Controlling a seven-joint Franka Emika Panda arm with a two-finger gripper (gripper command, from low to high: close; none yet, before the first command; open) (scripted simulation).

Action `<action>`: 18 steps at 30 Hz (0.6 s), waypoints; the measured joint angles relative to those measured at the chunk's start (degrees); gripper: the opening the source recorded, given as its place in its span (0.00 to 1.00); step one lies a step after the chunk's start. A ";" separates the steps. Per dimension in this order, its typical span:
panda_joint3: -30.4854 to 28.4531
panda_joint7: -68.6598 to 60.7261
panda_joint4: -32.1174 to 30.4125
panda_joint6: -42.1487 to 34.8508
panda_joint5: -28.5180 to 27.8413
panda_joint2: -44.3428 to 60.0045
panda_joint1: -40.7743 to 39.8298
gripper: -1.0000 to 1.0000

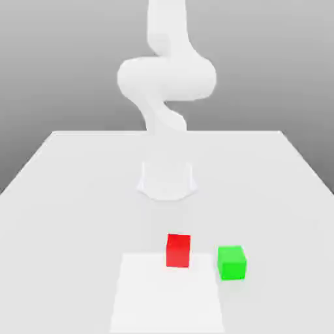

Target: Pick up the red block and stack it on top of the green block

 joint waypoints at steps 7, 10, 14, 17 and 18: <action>0.63 2.06 -12.98 9.43 1.34 11.23 0.59 0.50; 1.30 3.13 -18.73 13.52 1.72 16.11 0.78 0.50; 2.53 5.04 -27.01 19.42 1.87 23.37 0.94 0.50; 3.47 6.95 -32.15 26.54 1.34 32.44 0.91 0.50; 3.56 7.70 -32.86 29.87 0.75 36.75 0.89 0.50</action>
